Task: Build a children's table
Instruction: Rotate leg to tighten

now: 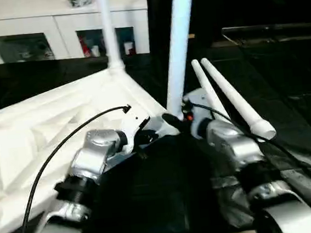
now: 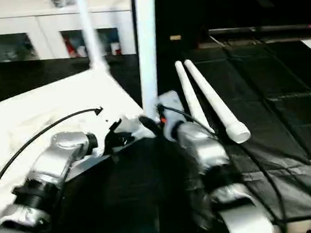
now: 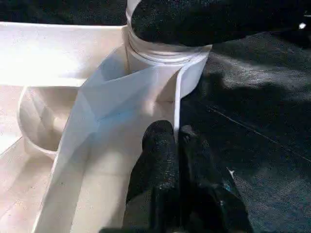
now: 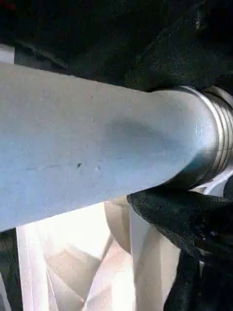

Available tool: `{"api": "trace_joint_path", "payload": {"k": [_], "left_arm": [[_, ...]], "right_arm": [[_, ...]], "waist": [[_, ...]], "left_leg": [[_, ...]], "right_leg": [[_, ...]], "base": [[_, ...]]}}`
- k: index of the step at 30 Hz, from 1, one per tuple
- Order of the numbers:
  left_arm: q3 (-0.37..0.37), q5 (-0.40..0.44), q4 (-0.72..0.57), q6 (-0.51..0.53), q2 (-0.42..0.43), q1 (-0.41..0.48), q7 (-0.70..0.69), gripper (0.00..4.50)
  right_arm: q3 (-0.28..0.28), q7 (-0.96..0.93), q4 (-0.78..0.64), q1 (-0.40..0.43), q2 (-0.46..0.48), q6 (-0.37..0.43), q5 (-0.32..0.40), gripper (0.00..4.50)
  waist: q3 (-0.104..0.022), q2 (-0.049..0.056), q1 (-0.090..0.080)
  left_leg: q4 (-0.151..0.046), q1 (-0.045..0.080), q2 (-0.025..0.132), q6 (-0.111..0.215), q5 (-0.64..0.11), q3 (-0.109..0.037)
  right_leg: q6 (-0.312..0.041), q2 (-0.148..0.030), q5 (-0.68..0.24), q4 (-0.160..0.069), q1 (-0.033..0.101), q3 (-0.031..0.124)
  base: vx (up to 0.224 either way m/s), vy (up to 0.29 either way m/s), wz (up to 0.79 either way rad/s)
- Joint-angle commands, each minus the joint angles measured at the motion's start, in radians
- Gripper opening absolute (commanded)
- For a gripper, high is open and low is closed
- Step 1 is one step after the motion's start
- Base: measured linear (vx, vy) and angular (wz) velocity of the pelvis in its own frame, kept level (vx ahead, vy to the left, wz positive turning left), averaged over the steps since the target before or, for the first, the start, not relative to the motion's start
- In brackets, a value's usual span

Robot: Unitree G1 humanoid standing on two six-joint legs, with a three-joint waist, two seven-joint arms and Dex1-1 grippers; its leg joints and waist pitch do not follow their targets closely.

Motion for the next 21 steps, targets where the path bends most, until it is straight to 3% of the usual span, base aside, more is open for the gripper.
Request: {"api": "trace_joint_path", "payload": {"k": [1,4,9,12,13,14,16,18,21], "left_arm": [[-0.01,-0.02,-0.053,-0.034,-0.04,-0.042,0.018,0.0],[-0.012,-0.015,-0.043,-0.037,-0.004,-0.047,0.005,0.0],[-0.011,-0.022,-0.037,-0.085,0.052,-0.034,-0.059,0.0],[-0.011,-0.029,-0.016,-0.141,0.093,-0.03,-0.127,0.0],[-0.012,-0.03,-0.01,-0.154,0.102,-0.029,-0.142,0.0],[-0.018,-0.031,-0.002,-0.182,0.114,-0.028,-0.17,0.0],[-0.031,-0.036,0.004,-0.222,0.133,-0.026,-0.22,0.0],[-0.054,-0.046,0.009,-0.27,0.166,-0.023,-0.303,0.0],[-0.092,-0.042,0.022,-0.32,0.208,-0.024,-0.399,0.0]], "right_arm": [[0.073,0.044,0.026,0.004,0.07,0.018,-0.005,2.94],[0.06,0.062,0.01,0.017,0.053,0.014,0.003,3.34],[0.067,0.138,-0.037,0.051,-0.007,-0.008,0.012,3.78],[0.055,0.238,-0.088,0.077,-0.076,-0.024,0.036,3.88],[0.053,0.26,-0.098,0.081,-0.09,-0.026,0.043,4.12],[0.051,0.296,-0.112,0.088,-0.114,-0.033,0.05,4.21],[0.057,0.355,-0.133,0.099,-0.153,-0.038,0.056,4.25],[0.078,0.474,-0.167,0.115,-0.226,-0.057,0.057,4.4],[0.102,0.582,-0.171,0.11,-0.293,-0.089,0.047,4.4]], "waist": [[-0.078,0.01,0.003],[-0.076,0.025,0.003],[-0.079,0.021,0.003],[-0.079,0.018,0.01],[-0.079,0.019,0.01],[-0.077,0.01,0.013],[-0.077,0.013,0.015],[-0.077,0.011,0.024],[-0.077,0.014,0.041]], "left_leg": [[-0.065,0.016,0.051,0.041,-0.109,-0.022],[-0.068,0.018,0.051,0.026,-0.145,-0.025],[-0.066,0.017,0.051,0.029,-0.141,-0.025],[-0.065,0.016,0.051,0.037,-0.145,-0.024],[-0.066,0.017,0.051,0.04,-0.143,-0.024],[-0.066,0.015,0.05,0.046,-0.143,-0.024],[-0.065,0.017,0.052,0.049,-0.147,-0.024],[-0.062,0.015,0.053,0.054,-0.142,-0.021],[-0.06,0.02,0.055,0.057,-0.149,-0.019]], "right_leg": [[-0.204,-0.104,-0.033,-0.069,0.064,0.066],[-0.199,-0.105,-0.06,-0.072,0.063,0.067],[-0.208,-0.103,-0.007,-0.068,0.066,0.066],[-0.204,-0.105,-0.013,-0.068,0.069,0.067],[-0.205,-0.104,-0.011,-0.068,0.068,0.067],[-0.202,-0.104,-0.022,-0.07,0.069,0.066],[-0.201,-0.104,-0.041,-0.071,0.066,0.065],[-0.193,-0.104,-0.056,-0.071,0.067,0.066],[-0.193,-0.104,-0.08,-0.073,0.059,0.067]], "base": [[0.0,0.0,0.0],[0.0,0.0,0.0],[0.0,0.0,0.0],[0.0,0.0,0.0],[0.0,0.0,0.0],[0.0,0.0,0.0],[0.0,0.0,0.0],[0.0,0.0,0.0],[0.0,0.0,0.0]]}}
